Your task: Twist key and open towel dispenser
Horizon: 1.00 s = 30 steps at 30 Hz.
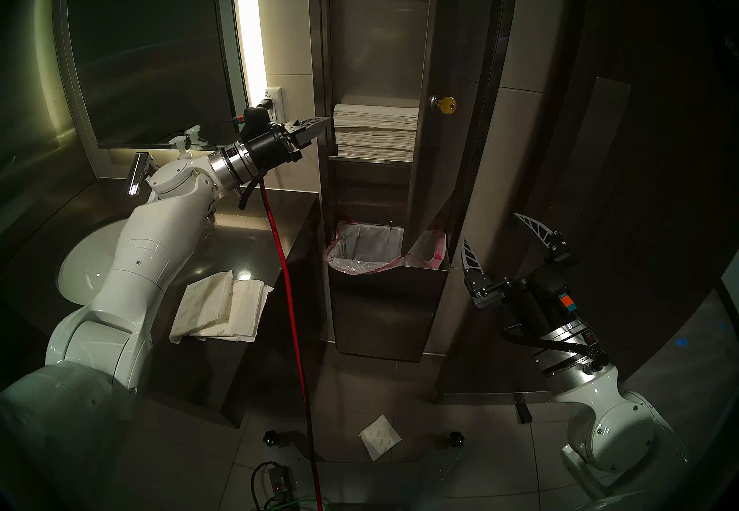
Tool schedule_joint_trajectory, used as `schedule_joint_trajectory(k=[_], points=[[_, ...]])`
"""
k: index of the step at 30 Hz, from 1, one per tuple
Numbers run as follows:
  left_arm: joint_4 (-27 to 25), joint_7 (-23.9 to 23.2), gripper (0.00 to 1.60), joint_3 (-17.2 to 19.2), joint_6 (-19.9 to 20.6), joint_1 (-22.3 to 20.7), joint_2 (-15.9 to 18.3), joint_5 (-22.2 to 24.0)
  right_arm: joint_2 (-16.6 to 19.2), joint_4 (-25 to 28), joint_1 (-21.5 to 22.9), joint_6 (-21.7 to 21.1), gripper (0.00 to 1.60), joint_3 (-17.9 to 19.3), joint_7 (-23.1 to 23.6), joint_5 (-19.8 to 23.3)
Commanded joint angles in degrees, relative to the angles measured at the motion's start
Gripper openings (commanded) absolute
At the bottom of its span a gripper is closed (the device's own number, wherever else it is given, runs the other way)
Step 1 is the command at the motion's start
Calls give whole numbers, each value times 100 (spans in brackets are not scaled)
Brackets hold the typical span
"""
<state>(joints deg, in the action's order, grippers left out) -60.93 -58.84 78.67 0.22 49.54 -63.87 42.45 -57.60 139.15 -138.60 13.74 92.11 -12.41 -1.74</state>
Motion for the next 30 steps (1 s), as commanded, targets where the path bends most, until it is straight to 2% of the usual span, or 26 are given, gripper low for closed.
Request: schedule_joint_trajectory(k=[1, 9, 11, 12, 19, 22, 23, 27, 28, 30], points=[[-218, 654, 0, 484, -324, 274, -138, 13, 1, 85, 22, 22, 160, -6, 1, 1], [-846, 1555, 0, 651, -604, 724, -180, -259, 0, 85, 19, 20, 160, -6, 0, 0], [-1124, 1910, 0, 668, -653, 944, -214, -427, 0, 85, 18, 19, 160, -6, -1, 0], [-1124, 1910, 0, 668, -653, 944, -214, -427, 0, 85, 18, 19, 160, -6, -1, 0], [-1834, 2802, 0, 671, -524, 1614, -344, -734, 1, 85, 15, 17, 160, -6, -2, 1], [-2171, 3146, 0, 706, -485, 1911, -313, -887, 0, 85, 13, 15, 160, -6, -2, 1], [-2090, 3157, 0, 721, -516, 1908, -333, -926, 0, 85, 12, 14, 160, -5, -2, 1], [-2567, 3670, 0, 812, -484, 2266, -280, -1121, 0, 85, 7, 9, 160, -4, -3, 1], [-2494, 3681, 0, 818, -516, 2243, -298, -1148, 0, 85, 6, 8, 160, -4, -3, 2], [-2770, 3890, 0, 845, -479, 2415, -254, -1270, 0, 85, 5, 7, 160, -4, -3, 2]])
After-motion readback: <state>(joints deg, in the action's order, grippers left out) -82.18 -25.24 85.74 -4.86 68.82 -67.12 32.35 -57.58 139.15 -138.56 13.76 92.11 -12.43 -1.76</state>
